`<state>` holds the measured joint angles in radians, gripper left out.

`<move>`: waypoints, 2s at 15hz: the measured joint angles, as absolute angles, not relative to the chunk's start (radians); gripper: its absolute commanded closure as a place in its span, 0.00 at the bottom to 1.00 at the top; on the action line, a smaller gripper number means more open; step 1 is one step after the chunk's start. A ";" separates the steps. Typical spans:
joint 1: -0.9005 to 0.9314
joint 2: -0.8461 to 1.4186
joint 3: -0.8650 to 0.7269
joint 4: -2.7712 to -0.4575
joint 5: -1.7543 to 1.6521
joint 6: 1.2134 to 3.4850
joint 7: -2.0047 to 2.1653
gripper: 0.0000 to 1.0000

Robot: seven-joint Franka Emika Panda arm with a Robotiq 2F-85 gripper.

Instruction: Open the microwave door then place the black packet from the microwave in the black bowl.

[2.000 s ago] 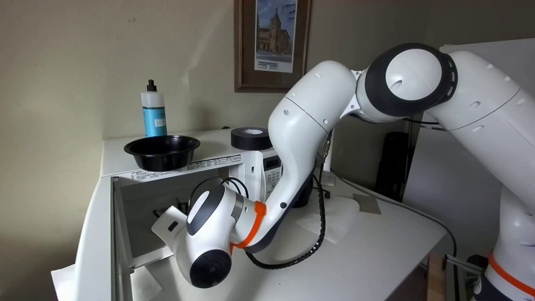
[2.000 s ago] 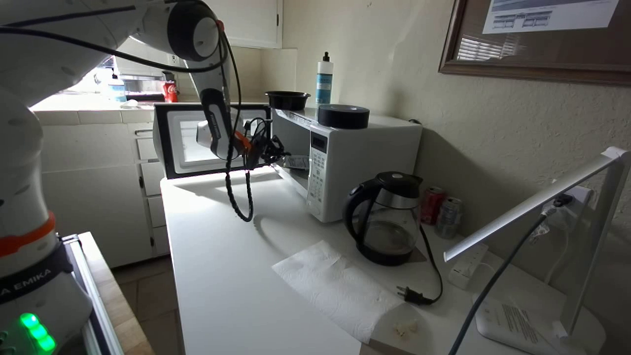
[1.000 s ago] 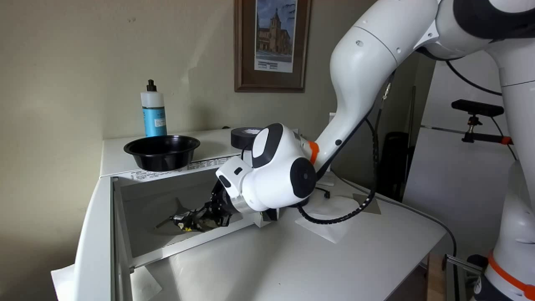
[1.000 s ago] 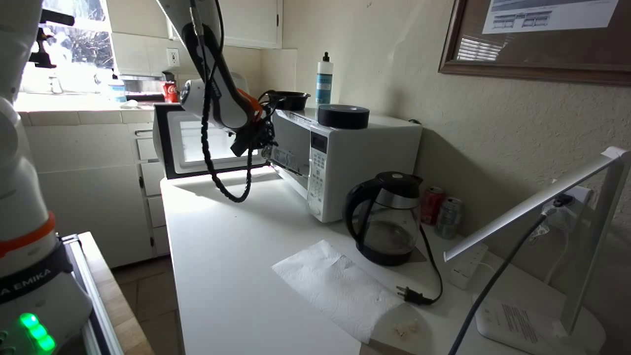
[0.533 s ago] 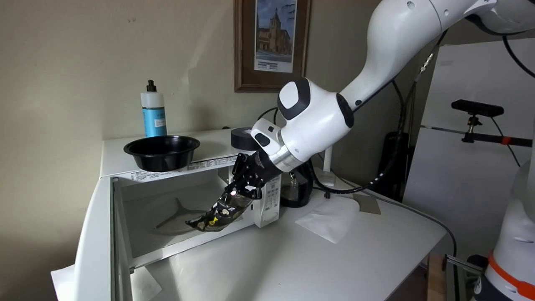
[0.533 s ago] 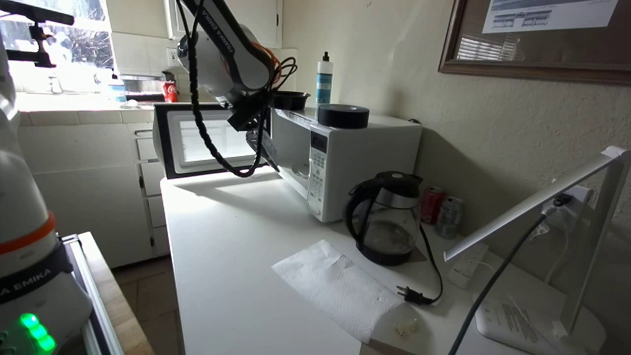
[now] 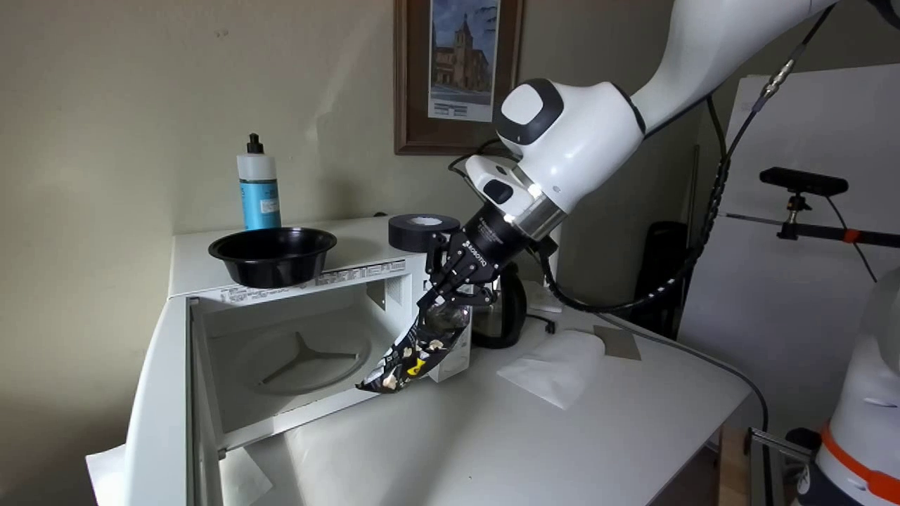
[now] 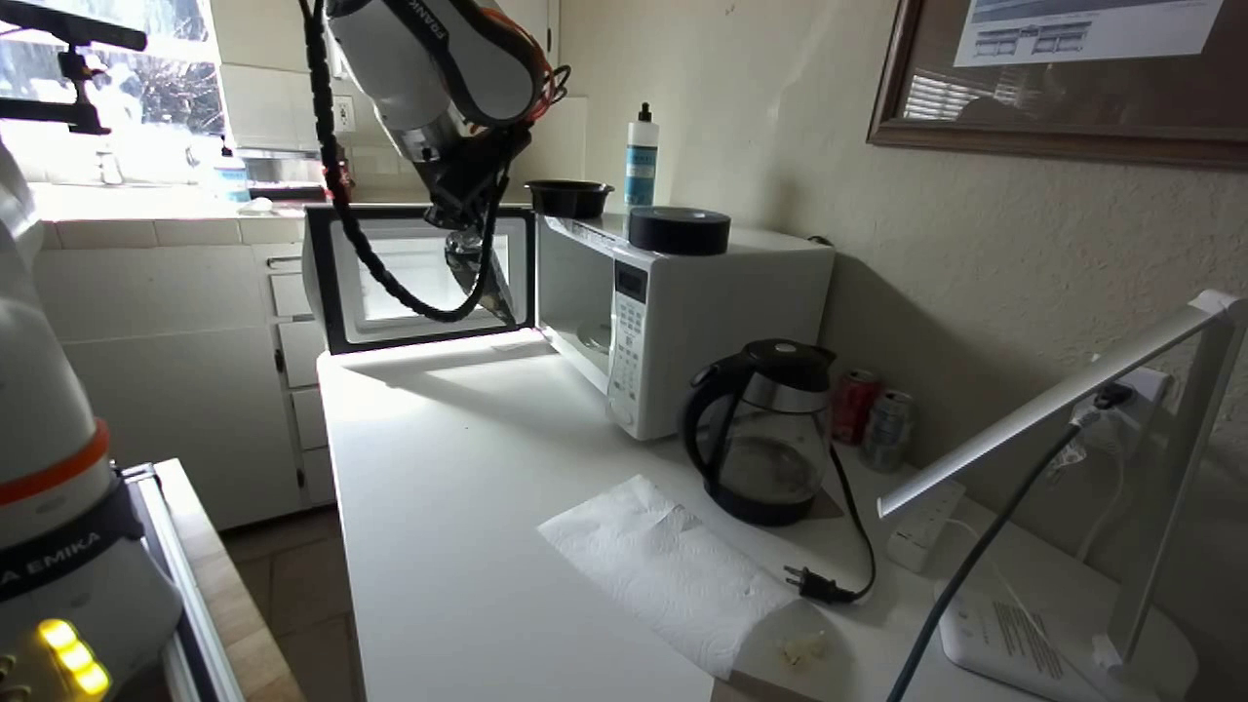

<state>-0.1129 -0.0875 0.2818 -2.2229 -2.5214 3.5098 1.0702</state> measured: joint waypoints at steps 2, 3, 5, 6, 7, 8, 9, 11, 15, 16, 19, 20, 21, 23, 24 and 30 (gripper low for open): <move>-0.154 -0.138 0.282 -2.246 -2.520 3.537 1.014 0.99; -0.171 -0.163 0.282 -2.253 -2.520 3.547 0.999 0.99; -0.185 -0.197 0.282 -2.265 -2.520 3.550 0.992 0.99; -0.185 -0.204 0.284 -2.267 -2.520 3.550 0.992 1.00; -0.185 -0.207 0.286 -2.269 -2.520 3.550 0.992 1.00; -0.181 -0.206 0.285 -2.269 -2.503 3.550 0.992 1.00; -0.172 -0.205 0.283 -2.264 -2.483 3.550 0.992 1.00; -0.150 -0.210 0.273 -2.232 -2.436 3.565 0.984 1.00; -0.130 -0.250 0.210 -2.100 -2.370 3.721 0.935 1.00; -0.132 -0.264 0.196 -2.063 -2.371 3.761 0.931 1.00; -0.148 -0.287 0.174 -1.958 -2.378 3.820 0.929 0.99; -0.148 -0.288 0.173 -1.959 -2.378 3.821 0.929 0.99; -0.147 -0.286 0.174 -1.965 -2.378 3.820 0.929 0.99; -0.147 -0.278 0.177 -1.972 -2.378 3.820 0.929 1.00; -0.147 -0.276 0.177 -1.972 -2.378 3.820 0.929 1.00; -0.148 -0.234 0.196 -1.887 -2.390 3.833 0.931 1.00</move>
